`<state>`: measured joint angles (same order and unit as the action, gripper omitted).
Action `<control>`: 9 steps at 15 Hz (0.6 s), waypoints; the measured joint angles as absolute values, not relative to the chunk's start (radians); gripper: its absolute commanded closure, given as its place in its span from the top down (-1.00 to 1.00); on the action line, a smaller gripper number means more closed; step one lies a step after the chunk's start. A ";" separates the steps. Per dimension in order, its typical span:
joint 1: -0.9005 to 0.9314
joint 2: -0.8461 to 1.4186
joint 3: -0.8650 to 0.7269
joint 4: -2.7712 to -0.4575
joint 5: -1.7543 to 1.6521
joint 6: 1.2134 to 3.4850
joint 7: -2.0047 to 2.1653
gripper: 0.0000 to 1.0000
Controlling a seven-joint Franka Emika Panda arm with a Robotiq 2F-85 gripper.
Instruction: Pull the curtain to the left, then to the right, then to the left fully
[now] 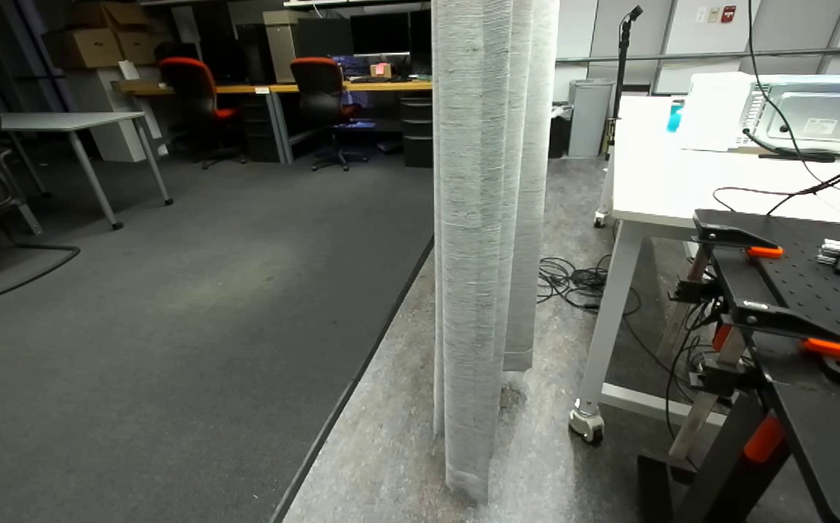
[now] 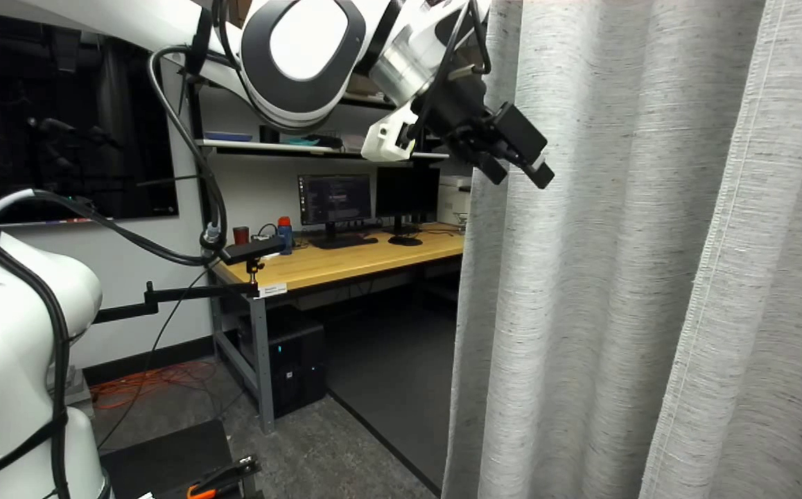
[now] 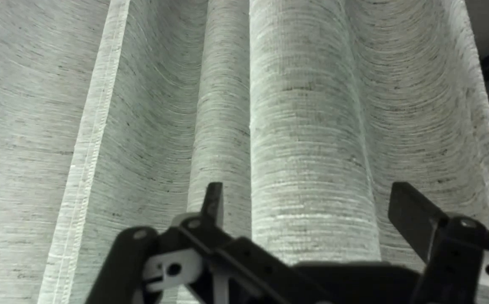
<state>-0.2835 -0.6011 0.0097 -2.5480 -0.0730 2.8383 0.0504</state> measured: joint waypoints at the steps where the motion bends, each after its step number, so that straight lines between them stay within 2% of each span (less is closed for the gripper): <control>1: -0.290 -0.601 0.020 -2.546 -0.079 2.852 0.056 1.00; 9: -0.370 -0.578 0.152 -2.499 -0.091 2.987 0.163 1.00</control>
